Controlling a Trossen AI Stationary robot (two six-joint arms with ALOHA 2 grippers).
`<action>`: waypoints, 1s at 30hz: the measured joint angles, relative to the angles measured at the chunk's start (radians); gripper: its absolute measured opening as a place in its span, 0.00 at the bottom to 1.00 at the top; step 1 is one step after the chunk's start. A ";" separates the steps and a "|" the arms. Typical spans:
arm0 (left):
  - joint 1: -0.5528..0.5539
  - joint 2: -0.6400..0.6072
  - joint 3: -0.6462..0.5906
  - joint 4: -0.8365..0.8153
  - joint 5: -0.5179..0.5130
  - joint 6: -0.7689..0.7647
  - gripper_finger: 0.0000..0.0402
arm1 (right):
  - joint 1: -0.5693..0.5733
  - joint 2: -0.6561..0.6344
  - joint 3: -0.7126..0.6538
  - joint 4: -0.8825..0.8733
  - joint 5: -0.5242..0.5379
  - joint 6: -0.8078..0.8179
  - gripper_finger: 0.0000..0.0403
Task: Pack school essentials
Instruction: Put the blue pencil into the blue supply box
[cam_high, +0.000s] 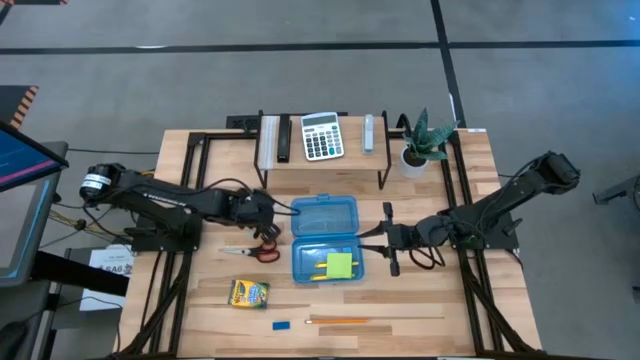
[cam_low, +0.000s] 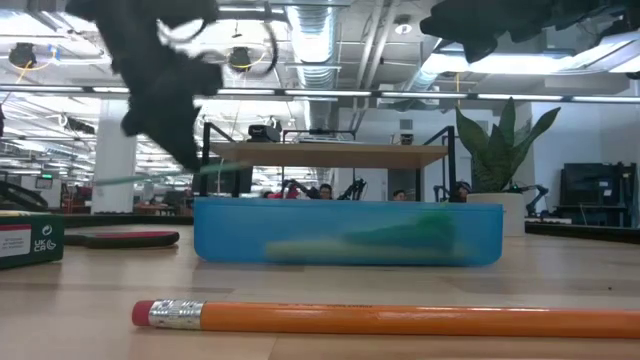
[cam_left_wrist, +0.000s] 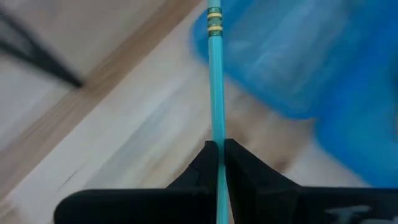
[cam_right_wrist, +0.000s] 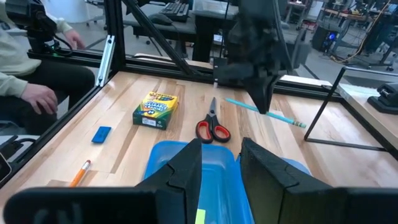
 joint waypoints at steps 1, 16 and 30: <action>-0.011 0.000 0.016 0.007 0.000 0.007 0.00 | 0.000 -0.004 0.000 -0.002 0.000 -0.002 0.32; -0.069 0.357 0.401 0.127 0.136 0.288 0.00 | 0.004 -0.186 0.001 -0.123 0.003 0.014 0.32; -0.084 0.703 0.740 -0.068 0.291 0.512 0.00 | 0.060 -0.249 0.001 -0.197 0.003 0.043 0.32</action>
